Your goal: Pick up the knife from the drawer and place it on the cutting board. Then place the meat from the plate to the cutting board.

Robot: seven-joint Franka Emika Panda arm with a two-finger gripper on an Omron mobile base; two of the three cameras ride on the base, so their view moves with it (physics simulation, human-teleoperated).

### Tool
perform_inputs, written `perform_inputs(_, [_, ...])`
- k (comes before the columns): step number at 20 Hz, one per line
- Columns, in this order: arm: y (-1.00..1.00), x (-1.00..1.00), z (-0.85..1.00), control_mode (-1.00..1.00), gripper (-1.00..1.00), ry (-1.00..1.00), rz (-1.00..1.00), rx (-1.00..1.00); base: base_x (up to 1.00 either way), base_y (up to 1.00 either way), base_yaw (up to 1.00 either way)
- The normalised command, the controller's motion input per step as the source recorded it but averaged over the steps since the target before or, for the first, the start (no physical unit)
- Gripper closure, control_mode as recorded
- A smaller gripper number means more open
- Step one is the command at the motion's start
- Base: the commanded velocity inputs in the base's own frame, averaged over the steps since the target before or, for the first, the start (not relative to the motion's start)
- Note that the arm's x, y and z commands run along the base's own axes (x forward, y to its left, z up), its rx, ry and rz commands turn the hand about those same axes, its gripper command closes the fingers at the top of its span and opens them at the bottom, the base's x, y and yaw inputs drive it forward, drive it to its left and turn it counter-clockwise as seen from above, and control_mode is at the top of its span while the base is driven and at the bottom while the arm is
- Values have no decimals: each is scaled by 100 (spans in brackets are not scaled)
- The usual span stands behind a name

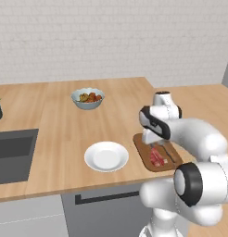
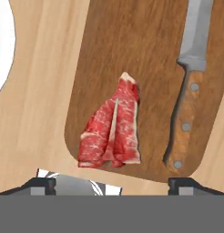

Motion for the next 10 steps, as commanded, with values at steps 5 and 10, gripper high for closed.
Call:
perform_inputs(5, [25, -69, 67, -100, -100, -9, 0, 22, 0, 0, 0])
perform_inputs(10, [33, -56, 50, -100, -100, -14, 0, 32, 0, 0, 0])
